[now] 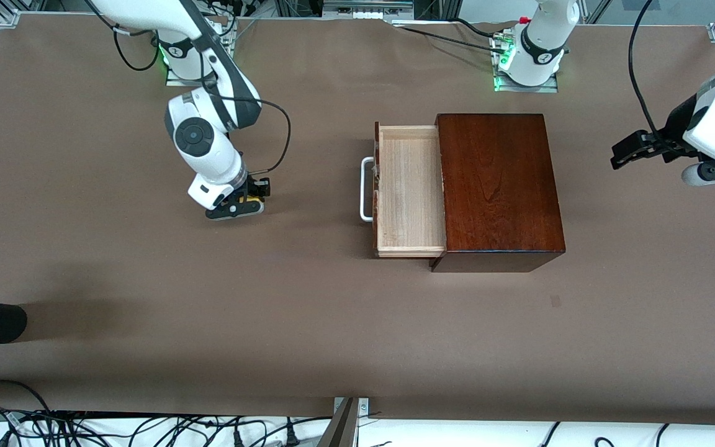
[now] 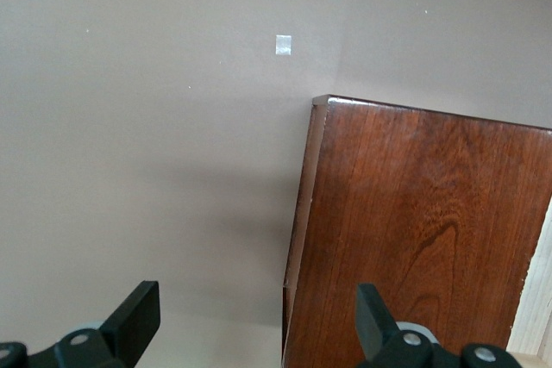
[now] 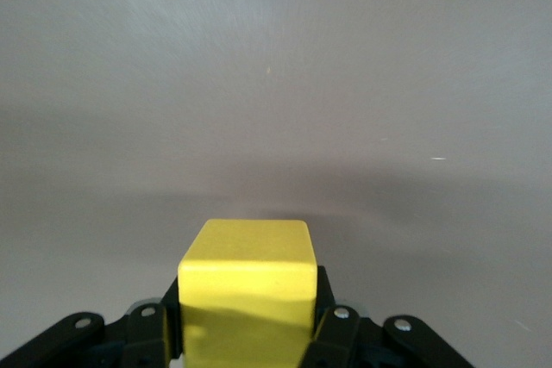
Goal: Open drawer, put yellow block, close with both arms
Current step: 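Lower the right gripper and grasp the yellow cube, then carry the yellow cube with the right gripper over the open drawer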
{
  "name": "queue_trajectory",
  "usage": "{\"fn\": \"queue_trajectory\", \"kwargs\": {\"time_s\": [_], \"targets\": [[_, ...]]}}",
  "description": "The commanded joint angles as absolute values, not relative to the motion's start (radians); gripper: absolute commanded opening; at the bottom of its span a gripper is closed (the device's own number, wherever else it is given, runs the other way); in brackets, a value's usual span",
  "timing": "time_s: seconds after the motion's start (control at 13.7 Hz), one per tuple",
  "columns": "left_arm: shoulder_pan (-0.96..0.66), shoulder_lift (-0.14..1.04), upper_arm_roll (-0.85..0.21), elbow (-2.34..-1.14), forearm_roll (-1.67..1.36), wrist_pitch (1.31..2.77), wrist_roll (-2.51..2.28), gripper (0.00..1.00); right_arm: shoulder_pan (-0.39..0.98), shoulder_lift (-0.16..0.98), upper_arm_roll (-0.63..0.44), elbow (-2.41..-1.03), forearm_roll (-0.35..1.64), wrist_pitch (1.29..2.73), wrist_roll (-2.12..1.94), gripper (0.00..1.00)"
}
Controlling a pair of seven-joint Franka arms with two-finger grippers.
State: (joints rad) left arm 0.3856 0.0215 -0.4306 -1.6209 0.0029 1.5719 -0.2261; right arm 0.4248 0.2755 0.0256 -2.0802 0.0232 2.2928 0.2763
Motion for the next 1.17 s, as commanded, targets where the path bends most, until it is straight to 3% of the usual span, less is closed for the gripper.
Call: {"fn": "queue_trajectory", "kwargs": {"time_s": [0.0, 0.22, 0.37, 0.58, 0.88, 1.1], "targets": [[0.414, 0.034, -0.439, -1.575, 0.009, 1.569, -0.206, 1.0, 0.426, 0.215, 0.025, -1.874, 0.026, 1.992, 0.354, 0.0], [0.416, 0.034, -0.439, -1.577, 0.011, 1.58, -0.204, 1.0, 0.433, 0.213, 0.038, -1.647, 0.031, 1.734, 0.478, 0.0], [0.408, 0.032, -0.437, -1.589, 0.011, 1.594, -0.209, 1.0, 0.463, 0.216, 0.049, -1.562, 0.037, 1.655, 0.588, 0.0], [0.359, 0.032, -0.39, -1.592, 0.011, 1.595, -0.216, 1.0, 0.555, 0.222, 0.052, -1.5, 0.061, 1.646, 0.855, 0.0], [0.169, 0.032, -0.201, -1.592, 0.011, 1.589, -0.219, 1.0, 0.684, 0.259, 0.052, -1.483, 0.104, 1.695, 1.268, 0.0], [0.083, 0.031, -0.117, -1.592, 0.009, 1.586, -0.219, 1.0, 0.777, 0.296, 0.052, -1.482, 0.103, 1.785, 1.588, 0.0]]}}
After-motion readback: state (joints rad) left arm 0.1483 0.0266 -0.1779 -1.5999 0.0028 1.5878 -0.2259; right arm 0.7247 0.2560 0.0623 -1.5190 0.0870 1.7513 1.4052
